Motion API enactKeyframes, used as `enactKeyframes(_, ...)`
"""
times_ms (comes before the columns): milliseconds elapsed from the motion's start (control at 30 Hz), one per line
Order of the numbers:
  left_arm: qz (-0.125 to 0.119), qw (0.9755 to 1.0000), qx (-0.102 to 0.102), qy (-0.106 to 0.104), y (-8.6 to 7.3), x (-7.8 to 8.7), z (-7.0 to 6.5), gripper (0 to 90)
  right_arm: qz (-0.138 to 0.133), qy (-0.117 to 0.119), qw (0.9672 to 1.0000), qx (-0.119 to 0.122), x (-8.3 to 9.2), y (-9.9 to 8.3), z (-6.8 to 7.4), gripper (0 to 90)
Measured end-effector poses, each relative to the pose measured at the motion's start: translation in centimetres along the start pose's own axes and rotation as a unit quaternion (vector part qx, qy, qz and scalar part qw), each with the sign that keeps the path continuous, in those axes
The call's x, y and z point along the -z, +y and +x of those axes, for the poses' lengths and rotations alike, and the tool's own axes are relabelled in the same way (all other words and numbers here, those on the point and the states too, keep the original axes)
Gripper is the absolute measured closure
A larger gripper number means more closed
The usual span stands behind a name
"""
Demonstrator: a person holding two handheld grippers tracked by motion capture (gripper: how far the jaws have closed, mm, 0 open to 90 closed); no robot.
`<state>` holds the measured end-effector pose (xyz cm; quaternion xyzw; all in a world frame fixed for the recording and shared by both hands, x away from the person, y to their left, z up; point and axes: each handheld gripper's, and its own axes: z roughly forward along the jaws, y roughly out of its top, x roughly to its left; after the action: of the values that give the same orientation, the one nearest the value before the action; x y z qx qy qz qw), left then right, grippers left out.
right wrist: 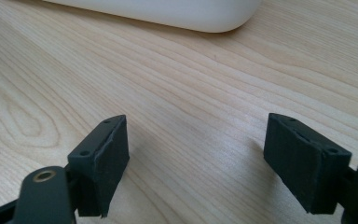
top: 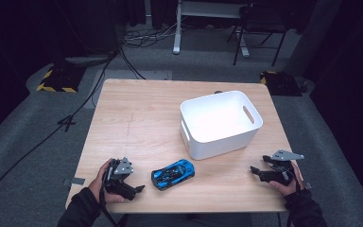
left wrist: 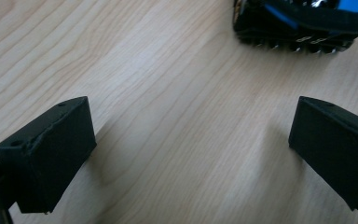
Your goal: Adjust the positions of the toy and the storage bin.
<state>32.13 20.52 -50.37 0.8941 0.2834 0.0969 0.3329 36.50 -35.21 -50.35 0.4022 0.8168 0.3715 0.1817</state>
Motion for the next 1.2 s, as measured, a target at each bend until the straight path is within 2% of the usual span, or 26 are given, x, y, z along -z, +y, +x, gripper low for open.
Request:
enactKeyframes(67, 0.000, 1.0000, 0.002, -0.005, 0.1, -0.1, -0.2, 0.5, 0.000, 0.000, 1.0000, 0.000, 0.0, 0.0, 0.0, 22.2)
enactKeyframes(233, 0.003, 0.9998, -0.013, -0.014, 0.8, -0.7, -1.0, 0.6, 0.001, 0.000, 1.0000, 0.001, 0.0, 0.0, 0.0, 22.2)
enactKeyframes(333, 0.002, 0.9997, -0.013, -0.019, 1.2, -1.0, -1.4, 0.5, 0.001, 0.000, 1.0000, 0.000, 0.0, 0.0, 0.0, 22.2)
enactKeyframes(400, 0.002, 0.9995, -0.023, -0.022, 1.6, -1.3, -1.6, 0.6, 0.001, 0.000, 1.0000, 0.000, 0.0, 0.0, 0.0, 22.2)
enactKeyframes(667, -0.001, 0.9988, -0.032, -0.038, 3.1, -2.7, -2.5, 0.6, 0.001, 0.000, 1.0000, -0.001, 0.0, 0.0, 0.0, 22.2)
enactKeyframes(833, 0.000, 0.9988, -0.033, -0.035, 3.2, -2.8, -2.7, 0.6, 0.002, 0.000, 1.0000, 0.000, 0.0, 0.1, 0.0, 22.2)
enactKeyframes(1000, -0.002, 0.9983, -0.036, -0.046, 3.7, -3.3, -3.7, 0.6, 0.002, 0.000, 1.0000, 0.000, 0.0, 0.1, 0.0, 22.2)
enactKeyframes(1100, -0.002, 0.9982, -0.040, -0.044, 4.1, -3.6, -4.2, 0.6, 0.002, 0.000, 1.0000, 0.001, 0.0, 0.0, 0.0, 22.2)
enactKeyframes(1200, -0.002, 0.9985, -0.036, -0.041, 4.7, -4.1, -4.5, 0.6, 0.002, 0.000, 1.0000, 0.000, 0.0, 0.1, 0.0, 22.2)
